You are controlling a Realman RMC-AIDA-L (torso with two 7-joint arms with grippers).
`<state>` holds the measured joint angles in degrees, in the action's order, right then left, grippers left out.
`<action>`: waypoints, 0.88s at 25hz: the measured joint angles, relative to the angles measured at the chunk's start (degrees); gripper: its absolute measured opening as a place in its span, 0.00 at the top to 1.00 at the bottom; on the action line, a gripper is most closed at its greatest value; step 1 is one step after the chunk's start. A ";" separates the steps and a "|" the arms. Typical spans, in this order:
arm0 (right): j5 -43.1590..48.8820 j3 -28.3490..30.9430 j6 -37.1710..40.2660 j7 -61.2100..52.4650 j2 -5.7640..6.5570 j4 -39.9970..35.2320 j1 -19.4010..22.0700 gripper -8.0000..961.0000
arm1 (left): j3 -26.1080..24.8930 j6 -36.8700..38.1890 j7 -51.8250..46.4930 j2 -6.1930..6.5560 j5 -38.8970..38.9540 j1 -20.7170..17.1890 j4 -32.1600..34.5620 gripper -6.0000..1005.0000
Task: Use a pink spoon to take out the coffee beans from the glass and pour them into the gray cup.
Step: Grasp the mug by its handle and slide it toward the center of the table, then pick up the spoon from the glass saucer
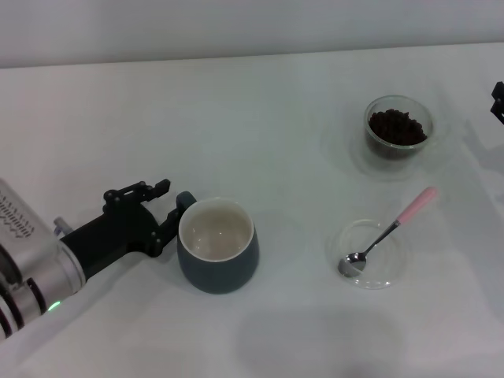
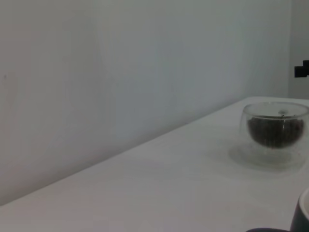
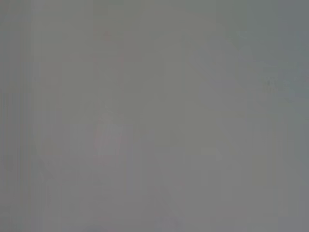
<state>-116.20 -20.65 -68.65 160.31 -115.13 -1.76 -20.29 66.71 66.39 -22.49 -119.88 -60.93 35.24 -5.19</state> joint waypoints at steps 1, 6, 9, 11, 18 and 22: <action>0.01 -0.01 0.00 0.00 0.00 -0.04 -0.01 0.10 | 0.01 0.35 0.00 0.00 -0.13 -0.53 0.41 0.67; 0.18 -0.47 0.00 -0.03 0.00 -0.27 -0.01 0.10 | 0.00 4.00 0.05 0.09 -0.22 -5.11 2.66 0.52; 0.24 -0.54 0.09 -0.04 0.00 -0.26 -0.02 0.10 | -0.03 5.59 -0.09 0.21 -0.01 -8.03 4.30 0.47; 0.30 -0.60 0.08 -0.06 0.00 -0.07 -0.01 0.10 | -0.18 6.63 -0.11 0.25 0.13 -10.07 5.25 0.46; 0.68 -2.60 0.36 -5.11 0.11 -0.36 0.34 0.10 | -0.62 9.03 0.09 0.45 2.70 -15.28 6.27 0.45; 0.72 -7.37 1.86 -15.26 0.41 -3.86 1.79 0.10 | -0.62 9.53 0.10 0.59 5.08 -16.51 6.37 0.45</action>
<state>-115.47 -28.02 -66.79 145.05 -114.71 -5.62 -18.50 66.09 75.92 -22.39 -119.29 -55.85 18.73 1.18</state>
